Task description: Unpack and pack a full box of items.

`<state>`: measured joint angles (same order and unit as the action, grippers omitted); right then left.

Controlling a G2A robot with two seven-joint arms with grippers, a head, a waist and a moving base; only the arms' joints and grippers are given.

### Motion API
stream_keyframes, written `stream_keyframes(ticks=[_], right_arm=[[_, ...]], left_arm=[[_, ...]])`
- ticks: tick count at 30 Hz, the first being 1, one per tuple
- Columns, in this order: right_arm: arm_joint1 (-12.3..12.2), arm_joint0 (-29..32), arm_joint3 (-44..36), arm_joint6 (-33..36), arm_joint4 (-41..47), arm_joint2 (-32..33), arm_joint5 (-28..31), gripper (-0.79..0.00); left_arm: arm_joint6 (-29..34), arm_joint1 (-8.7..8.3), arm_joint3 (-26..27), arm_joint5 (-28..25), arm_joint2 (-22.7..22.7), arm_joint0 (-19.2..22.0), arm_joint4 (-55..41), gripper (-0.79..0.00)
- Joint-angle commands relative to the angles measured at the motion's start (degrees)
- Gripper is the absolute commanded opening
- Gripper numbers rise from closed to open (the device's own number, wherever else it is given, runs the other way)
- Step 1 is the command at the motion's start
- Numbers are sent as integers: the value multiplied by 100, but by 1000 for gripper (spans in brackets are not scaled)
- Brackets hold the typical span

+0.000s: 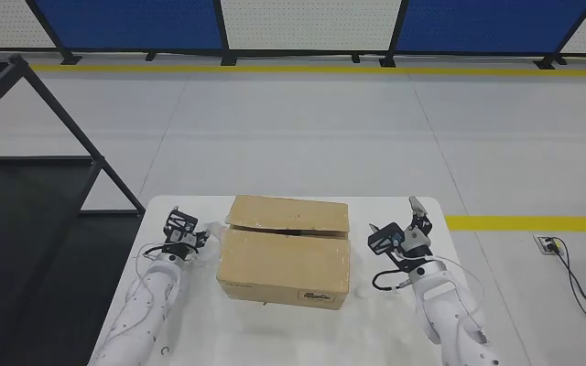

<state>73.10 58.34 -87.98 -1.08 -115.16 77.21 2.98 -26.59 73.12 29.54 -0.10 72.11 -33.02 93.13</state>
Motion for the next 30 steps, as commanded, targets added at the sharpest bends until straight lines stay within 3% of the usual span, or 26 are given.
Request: stream_keyframes(ticks=[1, 5, 15, 30], right_arm=[[1, -15, 3, 0, -6, -2, 14, 0], [4, -47, 4, -2, -21, -15, 33, 0], [6, -112, 15, -51, -55, -33, 91, 0], [11, -150, 57, -91, -73, -61, 137, 0]], left_arm=[[-149, 19, 31, 408, 44, -45, -121, 0], [-443, 47, 159, 1011, 133, -165, -323, 0], [-1016, 60, 617, 1925, 391, -541, -708, 0], [-1713, 39, 1438, 2831, 852, -1301, -1066, 0]])
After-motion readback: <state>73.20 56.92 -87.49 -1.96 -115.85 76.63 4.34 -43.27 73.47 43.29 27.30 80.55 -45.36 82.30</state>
